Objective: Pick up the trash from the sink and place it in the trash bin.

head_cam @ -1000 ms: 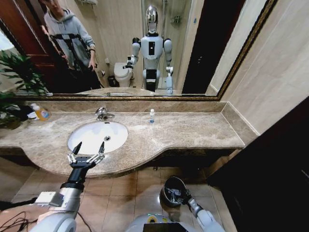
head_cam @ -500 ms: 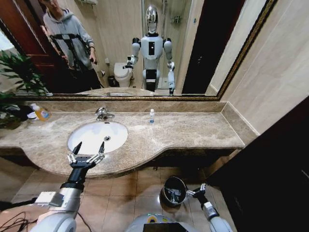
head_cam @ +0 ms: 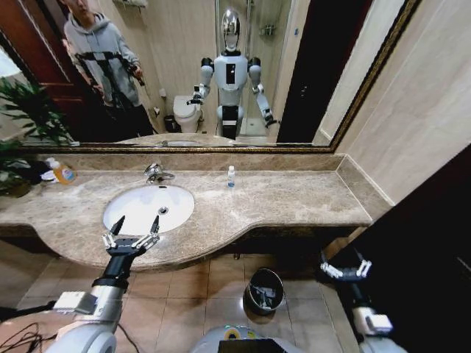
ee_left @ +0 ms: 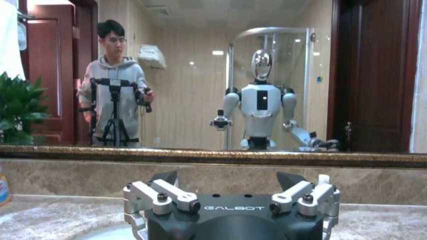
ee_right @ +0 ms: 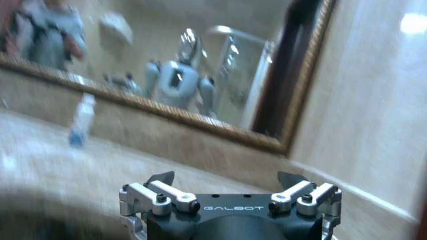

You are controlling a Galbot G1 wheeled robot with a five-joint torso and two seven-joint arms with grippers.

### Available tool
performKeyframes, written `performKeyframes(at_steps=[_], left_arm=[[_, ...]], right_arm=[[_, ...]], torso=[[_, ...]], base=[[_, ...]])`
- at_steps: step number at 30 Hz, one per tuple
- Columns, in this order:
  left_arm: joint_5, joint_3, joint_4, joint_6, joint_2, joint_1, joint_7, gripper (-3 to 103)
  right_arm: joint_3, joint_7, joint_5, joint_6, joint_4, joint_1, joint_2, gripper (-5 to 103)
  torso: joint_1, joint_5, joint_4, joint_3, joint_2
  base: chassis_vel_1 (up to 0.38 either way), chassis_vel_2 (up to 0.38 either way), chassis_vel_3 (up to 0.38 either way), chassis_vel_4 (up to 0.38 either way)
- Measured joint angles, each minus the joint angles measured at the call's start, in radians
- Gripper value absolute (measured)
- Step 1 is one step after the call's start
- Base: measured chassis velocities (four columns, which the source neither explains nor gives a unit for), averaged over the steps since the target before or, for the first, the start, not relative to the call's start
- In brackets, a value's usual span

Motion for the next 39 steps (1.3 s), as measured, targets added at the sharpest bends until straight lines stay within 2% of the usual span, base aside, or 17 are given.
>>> performKeyframes(at_steps=[2, 4, 5, 6, 7, 9, 14, 17, 18, 23, 25, 26, 28, 30, 36, 39], left_arm=[[0.0, 0.0, 0.0, 0.0, 0.0, 0.0, 0.0, 100], [0.0, 0.0, 0.0, 0.0, 0.0, 0.0, 0.0, 100], [0.0, 0.0, 0.0, 0.0, 0.0, 0.0, 0.0, 100], [0.0, 0.0, 0.0, 0.0, 0.0, 0.0, 0.0, 100], [0.0, 0.0, 0.0, 0.0, 0.0, 0.0, 0.0, 100], [0.0, 0.0, 0.0, 0.0, 0.0, 0.0, 0.0, 100], [0.0, 0.0, 0.0, 0.0, 0.0, 0.0, 0.0, 100], [0.0, 0.0, 0.0, 0.0, 0.0, 0.0, 0.0, 100], [0.0, 0.0, 0.0, 0.0, 0.0, 0.0, 0.0, 100], [0.0, 0.0, 0.0, 0.0, 0.0, 0.0, 0.0, 100], [0.0, 0.0, 0.0, 0.0, 0.0, 0.0, 0.0, 100], [0.0, 0.0, 0.0, 0.0, 0.0, 0.0, 0.0, 100], [0.0, 0.0, 0.0, 0.0, 0.0, 0.0, 0.0, 100], [0.0, 0.0, 0.0, 0.0, 0.0, 0.0, 0.0, 100], [0.0, 0.0, 0.0, 0.0, 0.0, 0.0, 0.0, 100], [0.0, 0.0, 0.0, 0.0, 0.0, 0.0, 0.0, 100]], right_arm=[[-0.049, -0.005, 0.017, -0.061, 0.014, 0.074, -0.045, 100], [-0.062, -0.008, 0.023, -0.081, 0.018, 0.096, -0.058, 100], [-0.094, -0.02, 0.056, -0.14, 0.036, 0.149, -0.092, 100], [-0.109, -0.028, 0.078, -0.171, 0.049, 0.174, -0.105, 100], [-0.109, -0.028, 0.078, -0.171, 0.049, 0.174, -0.105, 100], [-0.158, -0.072, 0.142, -0.257, 0.064, 0.252, -0.146, 100], [-0.214, -0.095, 0.168, -0.299, 0.032, 0.333, -0.184, 100], [-0.31, -0.096, 0.226, -0.356, -0.022, 0.45, -0.221, 100], [-0.31, -0.096, 0.226, -0.356, -0.022, 0.45, -0.221, 100], [-0.477, -0.082, 0.226, -0.387, -0.132, 0.638, -0.226, 100], [-0.503, -0.079, 0.226, -0.391, -0.149, 0.663, -0.226, 100], [-0.562, -0.068, 0.216, -0.396, -0.193, 0.72, -0.219, 100], [-0.586, -0.064, 0.208, -0.397, -0.213, 0.744, -0.214, 100], [-0.66, -0.044, 0.196, -0.412, -0.279, 0.821, -0.2, 100], [-0.745, -0.009, 0.196, -0.457, -0.379, 0.932, -0.175, 100], [-0.802, 0.018, 0.19, -0.5, -0.489, 1.045, -0.143, 100]], torso=[[0.0, 0.0005, 0.0007, 0.0, 0.0], [0.0, 0.0006, 0.0009, 0.0, 0.0], [0.0, 0.0005, 0.0007, 0.0, 0.0], [0.0, 0.0, 0.0007, 0.0, 0.0], [0.0, 0.0, 0.0007, 0.0, 0.0], [0.0, 0.0002, 0.0004, 0.0, 0.0], [0.0, 0.0005, 0.0004, 0.0, 0.0], [0.0, 0.0002, 0.0002, 0.0, 0.0], [0.0, 0.0002, 0.0002, 0.0, 0.0], [0.0, 0.0001, 0.0003, 0.0, 0.0], [0.0, 0.0, 0.0004, 0.0, 0.0], [0.0, 0.0, 0.0005, 0.0, 0.0], [0.0, 0.0002, 0.0005, 0.0, 0.0], [0.0, 0.0, 0.0003, 0.0, 0.0], [0.0, 0.0, 0.0004, 0.0, 0.0], [0.0, 0.0, 0.0004, 0.0, 0.0]], base=[[0.0, 0.0, 0.0, 0.0], [0.0, 0.0, 0.0, 0.0], [0.0, 0.0, 0.0, 0.0], [0.0, 0.0, 0.0, 0.0], [0.0, 0.0, 0.0, 0.0], [0.0, 0.0, 0.0, 0.0], [0.0, 0.0, 0.0, 0.0], [0.0, 0.0, 0.0, 0.0], [0.0, 0.0, 0.0, 0.0], [0.0, 0.0, 0.0, 0.0], [0.0, 0.0, 0.0, 0.0], [0.0, 0.0, 0.0, 0.0], [0.0, 0.0, 0.0, 0.0], [0.0, 0.0, 0.0, 0.0], [0.0, 0.0, 0.0, 0.0], [0.0, 0.0, 0.0, 0.0]])
